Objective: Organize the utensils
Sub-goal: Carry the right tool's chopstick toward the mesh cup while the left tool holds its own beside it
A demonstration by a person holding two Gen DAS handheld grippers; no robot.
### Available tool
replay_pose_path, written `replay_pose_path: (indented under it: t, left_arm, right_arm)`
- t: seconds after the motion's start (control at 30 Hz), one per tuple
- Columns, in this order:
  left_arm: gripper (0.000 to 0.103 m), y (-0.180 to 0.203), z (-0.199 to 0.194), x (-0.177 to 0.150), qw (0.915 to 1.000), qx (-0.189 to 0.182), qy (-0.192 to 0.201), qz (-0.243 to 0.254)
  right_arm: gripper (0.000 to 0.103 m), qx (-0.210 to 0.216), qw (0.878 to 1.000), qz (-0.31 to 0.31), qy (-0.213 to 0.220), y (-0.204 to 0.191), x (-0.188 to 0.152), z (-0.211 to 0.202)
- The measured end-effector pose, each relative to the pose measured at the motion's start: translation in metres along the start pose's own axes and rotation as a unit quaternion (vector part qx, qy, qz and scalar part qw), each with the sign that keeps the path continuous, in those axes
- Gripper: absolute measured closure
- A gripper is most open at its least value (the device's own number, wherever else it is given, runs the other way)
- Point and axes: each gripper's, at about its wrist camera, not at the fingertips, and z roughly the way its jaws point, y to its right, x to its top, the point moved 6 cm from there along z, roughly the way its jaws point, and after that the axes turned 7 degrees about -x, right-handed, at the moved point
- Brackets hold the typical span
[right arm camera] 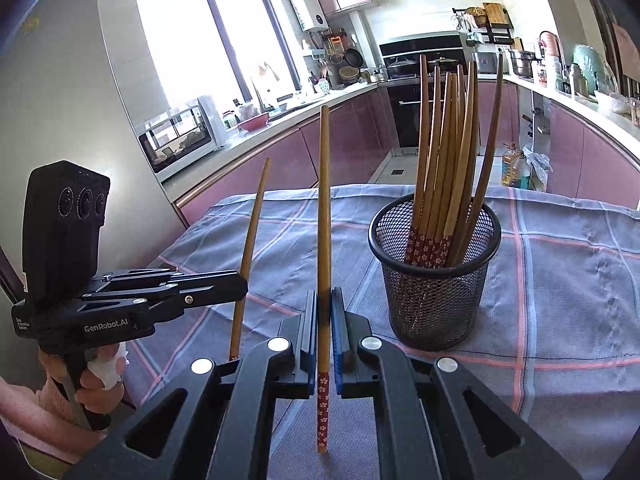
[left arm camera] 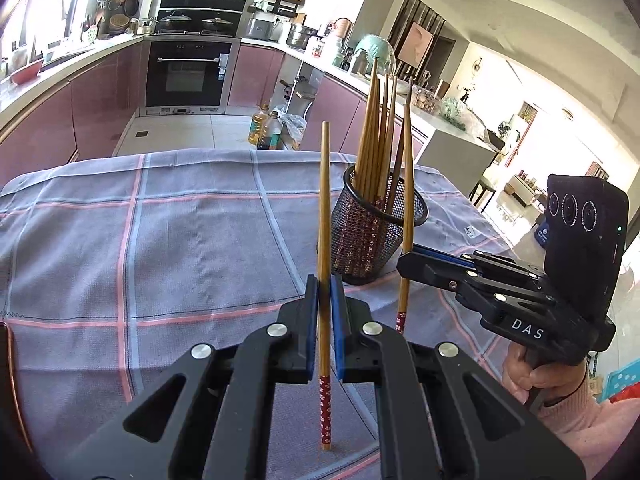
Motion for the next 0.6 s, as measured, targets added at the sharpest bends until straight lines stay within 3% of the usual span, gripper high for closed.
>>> replay_pose_path:
  t: [0.6]
  left_arm:
    - [0.096,0.007,-0.011,0.005,0.9999,-0.006,0.012,0.006]
  right_arm:
    - [0.097,-0.004,1.000,0.000,0.015,0.005,0.006,-0.008]
